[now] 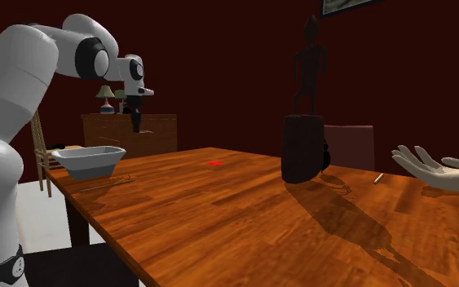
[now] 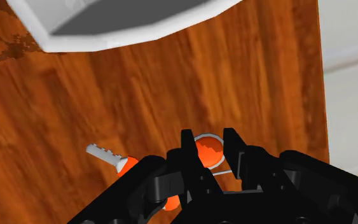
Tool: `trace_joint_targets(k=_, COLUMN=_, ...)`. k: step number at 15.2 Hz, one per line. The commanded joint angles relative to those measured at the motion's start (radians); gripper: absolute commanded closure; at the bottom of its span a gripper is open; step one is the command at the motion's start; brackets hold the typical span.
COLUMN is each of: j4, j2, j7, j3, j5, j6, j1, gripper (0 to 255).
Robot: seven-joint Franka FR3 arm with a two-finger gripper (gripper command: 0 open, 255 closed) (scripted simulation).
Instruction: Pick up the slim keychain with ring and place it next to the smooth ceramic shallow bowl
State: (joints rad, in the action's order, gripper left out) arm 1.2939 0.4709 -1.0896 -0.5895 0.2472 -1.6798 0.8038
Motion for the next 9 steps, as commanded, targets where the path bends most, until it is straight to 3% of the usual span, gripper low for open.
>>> trace_joint_targets(k=1, j4=-0.073, j2=0.051, j7=-0.039, j3=0.000, j5=0.025, j6=0.026, j1=0.054, gripper=255)
trace_joint_targets(k=2, j4=-0.144, j2=0.098, j7=-0.069, j3=0.002, j5=0.047, j6=0.054, j1=0.104, gripper=255)
trace_joint_targets(k=9, j4=-0.032, j2=0.088, j7=-0.076, j3=0.004, j5=0.044, j6=-0.046, j1=0.082, gripper=255)
